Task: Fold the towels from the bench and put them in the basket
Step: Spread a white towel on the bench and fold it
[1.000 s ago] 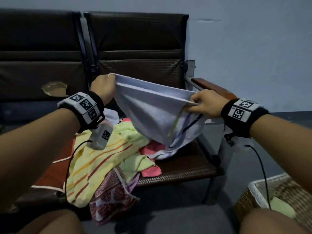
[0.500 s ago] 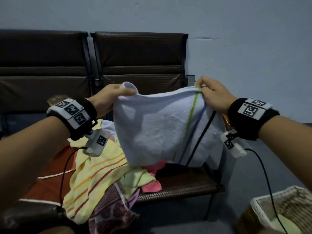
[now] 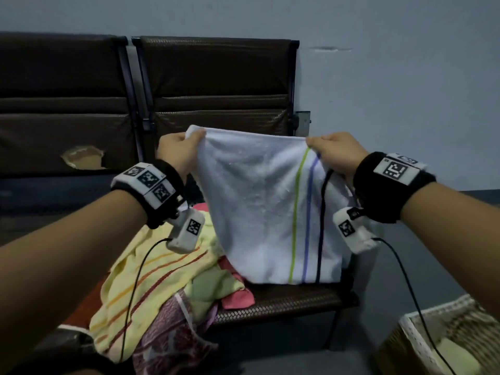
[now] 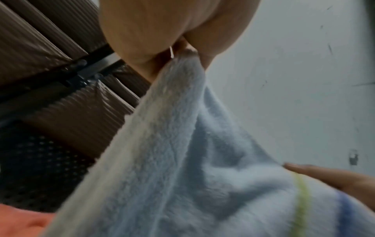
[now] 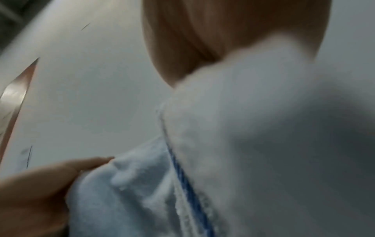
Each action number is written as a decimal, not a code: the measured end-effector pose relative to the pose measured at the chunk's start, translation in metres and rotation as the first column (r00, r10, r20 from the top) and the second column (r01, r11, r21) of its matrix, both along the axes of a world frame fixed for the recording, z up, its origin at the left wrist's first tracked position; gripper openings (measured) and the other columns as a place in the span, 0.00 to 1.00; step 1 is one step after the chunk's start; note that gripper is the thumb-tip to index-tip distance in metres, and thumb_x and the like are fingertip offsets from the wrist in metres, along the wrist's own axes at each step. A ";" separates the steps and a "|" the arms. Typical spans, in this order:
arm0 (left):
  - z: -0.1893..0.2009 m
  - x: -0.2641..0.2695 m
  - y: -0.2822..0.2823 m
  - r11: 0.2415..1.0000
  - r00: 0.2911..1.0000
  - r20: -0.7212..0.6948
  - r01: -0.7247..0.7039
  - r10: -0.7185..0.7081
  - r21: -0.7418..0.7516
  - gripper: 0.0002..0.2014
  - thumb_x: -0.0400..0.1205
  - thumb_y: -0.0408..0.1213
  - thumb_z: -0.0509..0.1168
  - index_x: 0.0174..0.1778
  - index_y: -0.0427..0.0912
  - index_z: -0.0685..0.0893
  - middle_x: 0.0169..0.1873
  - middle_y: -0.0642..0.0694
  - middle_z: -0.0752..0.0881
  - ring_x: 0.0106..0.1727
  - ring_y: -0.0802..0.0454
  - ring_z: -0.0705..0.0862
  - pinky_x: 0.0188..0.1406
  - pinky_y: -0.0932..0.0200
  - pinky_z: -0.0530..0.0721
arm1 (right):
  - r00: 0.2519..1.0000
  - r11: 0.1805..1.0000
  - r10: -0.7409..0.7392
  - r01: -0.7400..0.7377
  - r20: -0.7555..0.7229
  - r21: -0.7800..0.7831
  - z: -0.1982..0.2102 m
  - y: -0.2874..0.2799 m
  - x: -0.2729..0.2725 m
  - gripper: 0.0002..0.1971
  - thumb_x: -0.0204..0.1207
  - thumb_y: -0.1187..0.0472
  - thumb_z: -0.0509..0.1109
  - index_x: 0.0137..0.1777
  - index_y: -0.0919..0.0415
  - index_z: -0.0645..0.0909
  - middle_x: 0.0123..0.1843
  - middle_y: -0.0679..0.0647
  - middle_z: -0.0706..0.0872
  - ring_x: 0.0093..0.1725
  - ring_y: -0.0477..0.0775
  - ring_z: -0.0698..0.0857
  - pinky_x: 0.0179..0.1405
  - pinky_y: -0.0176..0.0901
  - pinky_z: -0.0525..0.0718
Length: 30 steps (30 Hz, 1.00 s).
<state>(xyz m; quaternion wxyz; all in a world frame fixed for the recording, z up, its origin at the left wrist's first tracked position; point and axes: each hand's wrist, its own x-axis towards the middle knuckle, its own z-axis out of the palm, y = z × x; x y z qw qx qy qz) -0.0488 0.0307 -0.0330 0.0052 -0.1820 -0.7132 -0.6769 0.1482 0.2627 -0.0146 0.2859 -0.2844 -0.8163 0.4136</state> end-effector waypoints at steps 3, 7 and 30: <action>0.010 0.021 0.021 0.998 0.997 0.074 0.004 -0.009 0.069 0.17 0.76 0.50 0.70 0.30 0.40 0.87 0.31 0.43 0.82 0.35 0.48 0.82 0.37 0.53 0.78 | 0.999 0.962 -0.001 -0.012 -0.046 -0.273 0.006 -0.015 -0.014 0.12 0.80 0.53 0.70 0.40 0.61 0.82 0.38 0.56 0.85 0.33 0.54 0.85 0.33 0.41 0.86; 0.011 0.072 0.044 0.951 0.956 0.019 0.289 -0.293 0.113 0.15 0.84 0.41 0.69 0.35 0.35 0.89 0.30 0.41 0.84 0.33 0.50 0.82 0.35 0.56 0.82 | 0.993 0.899 0.057 -0.096 -0.103 -0.427 0.012 -0.039 -0.025 0.05 0.81 0.61 0.66 0.47 0.62 0.80 0.35 0.57 0.82 0.25 0.51 0.84 0.32 0.45 0.85; -0.001 0.020 0.057 0.769 0.818 0.050 0.558 -0.573 -0.313 0.11 0.82 0.33 0.72 0.59 0.35 0.89 0.55 0.35 0.91 0.58 0.42 0.90 0.57 0.49 0.90 | 0.884 0.950 0.179 -0.270 0.432 0.159 0.002 0.007 -0.013 0.07 0.68 0.48 0.82 0.37 0.50 0.90 0.34 0.44 0.90 0.38 0.48 0.89 0.33 0.32 0.84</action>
